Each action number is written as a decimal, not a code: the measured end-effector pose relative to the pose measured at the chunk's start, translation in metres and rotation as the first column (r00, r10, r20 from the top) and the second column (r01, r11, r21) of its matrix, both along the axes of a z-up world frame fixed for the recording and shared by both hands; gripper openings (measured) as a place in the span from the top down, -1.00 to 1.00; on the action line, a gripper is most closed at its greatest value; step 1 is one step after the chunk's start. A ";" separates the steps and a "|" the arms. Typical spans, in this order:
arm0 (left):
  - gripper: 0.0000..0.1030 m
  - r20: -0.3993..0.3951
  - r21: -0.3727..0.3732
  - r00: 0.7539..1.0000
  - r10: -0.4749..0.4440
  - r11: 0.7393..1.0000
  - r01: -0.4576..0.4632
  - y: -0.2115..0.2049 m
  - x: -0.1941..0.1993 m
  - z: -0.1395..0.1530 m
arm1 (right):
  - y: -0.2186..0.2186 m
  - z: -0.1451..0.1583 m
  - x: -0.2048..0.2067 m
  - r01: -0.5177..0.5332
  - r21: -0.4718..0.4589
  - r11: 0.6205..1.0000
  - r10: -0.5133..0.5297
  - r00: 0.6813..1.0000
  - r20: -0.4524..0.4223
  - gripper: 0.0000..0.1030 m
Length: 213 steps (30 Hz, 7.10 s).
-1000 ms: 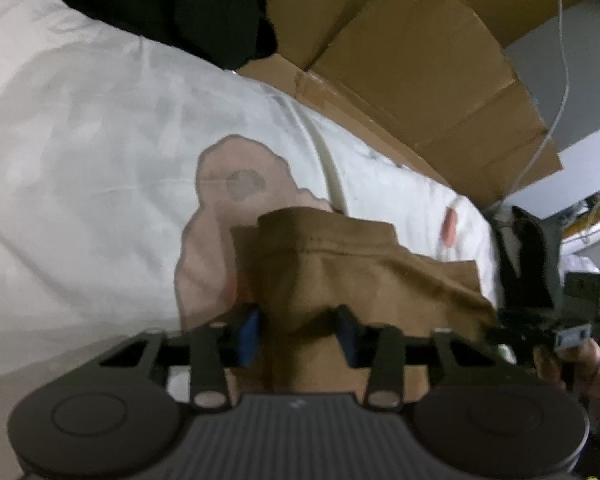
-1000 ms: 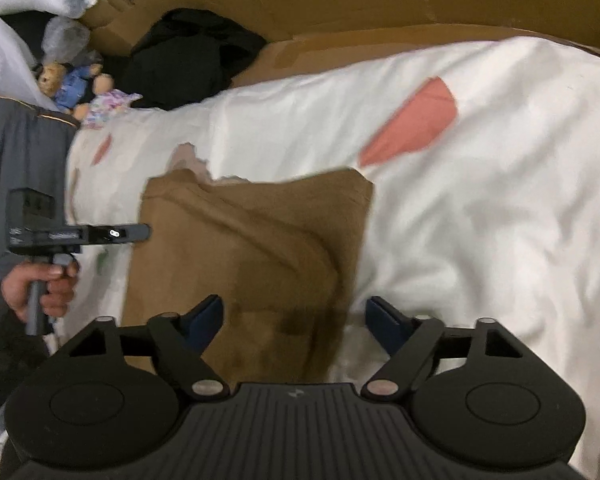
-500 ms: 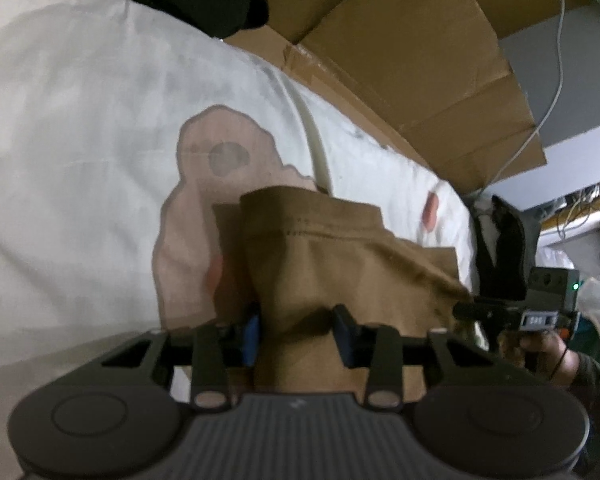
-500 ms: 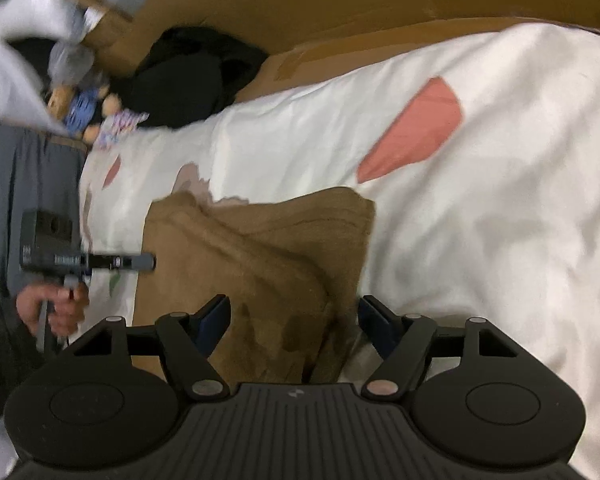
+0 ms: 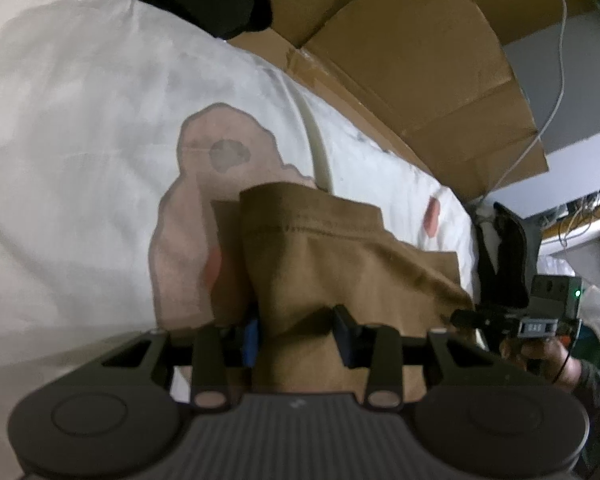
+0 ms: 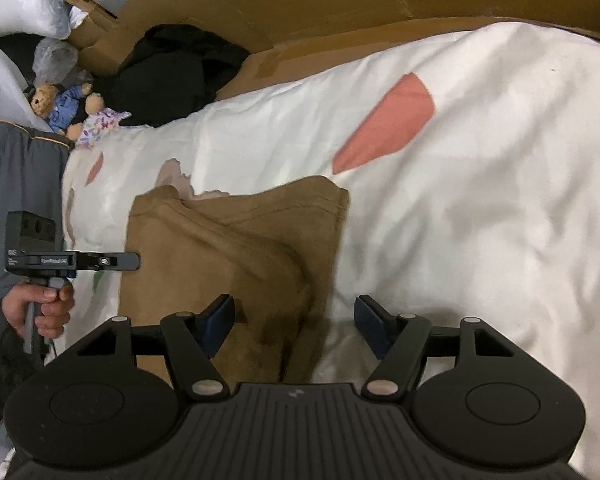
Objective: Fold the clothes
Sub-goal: 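Lower both grippers onto the folded brown shirt edge and close them, then lift the pinched folded shirt off the sheet with both grippers, then carry the held shirt with both grippers toward the grey backpack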
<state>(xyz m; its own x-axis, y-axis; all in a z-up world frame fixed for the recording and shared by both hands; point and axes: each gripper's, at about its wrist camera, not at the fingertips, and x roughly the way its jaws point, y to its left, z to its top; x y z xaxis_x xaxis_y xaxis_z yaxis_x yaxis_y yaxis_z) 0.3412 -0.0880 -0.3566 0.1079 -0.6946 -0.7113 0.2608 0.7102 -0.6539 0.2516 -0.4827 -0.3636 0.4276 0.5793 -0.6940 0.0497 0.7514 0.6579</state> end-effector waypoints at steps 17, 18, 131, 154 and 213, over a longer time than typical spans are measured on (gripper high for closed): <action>0.69 -0.016 -0.036 0.999 -0.032 0.999 0.031 0.004 0.014 -0.011 | -0.004 -0.013 -0.007 0.006 0.066 0.998 -0.010 0.998 0.059 0.25; 0.72 -0.010 -0.019 1.000 -0.029 0.999 0.029 0.002 0.013 -0.010 | -0.001 -0.010 -0.005 -0.010 0.036 0.999 0.008 0.998 0.063 0.30; 0.92 0.662 -0.220 0.738 -0.128 0.908 0.355 -0.275 -0.184 0.371 | -0.171 0.400 -0.310 0.516 -0.398 0.759 -0.170 0.746 0.644 0.75; 0.92 0.657 -0.149 0.728 -0.196 0.913 0.380 -0.330 -0.191 0.333 | -0.224 0.361 -0.335 0.561 -0.410 0.720 -0.220 0.744 0.631 0.75; 0.90 0.600 0.091 0.710 -0.369 0.913 0.398 -0.480 -0.022 0.149 | -0.319 0.190 -0.136 0.460 -0.682 0.569 -0.225 0.884 0.409 0.73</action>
<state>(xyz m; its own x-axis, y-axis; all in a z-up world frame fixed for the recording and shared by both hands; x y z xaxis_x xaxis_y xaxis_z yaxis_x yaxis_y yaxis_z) 0.3195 -0.5679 -0.2080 0.2137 -0.7978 -0.5637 0.8476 0.4384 -0.2991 0.1156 -0.8020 -0.1733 0.6994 -0.3157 -0.6412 0.3378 0.9366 -0.0927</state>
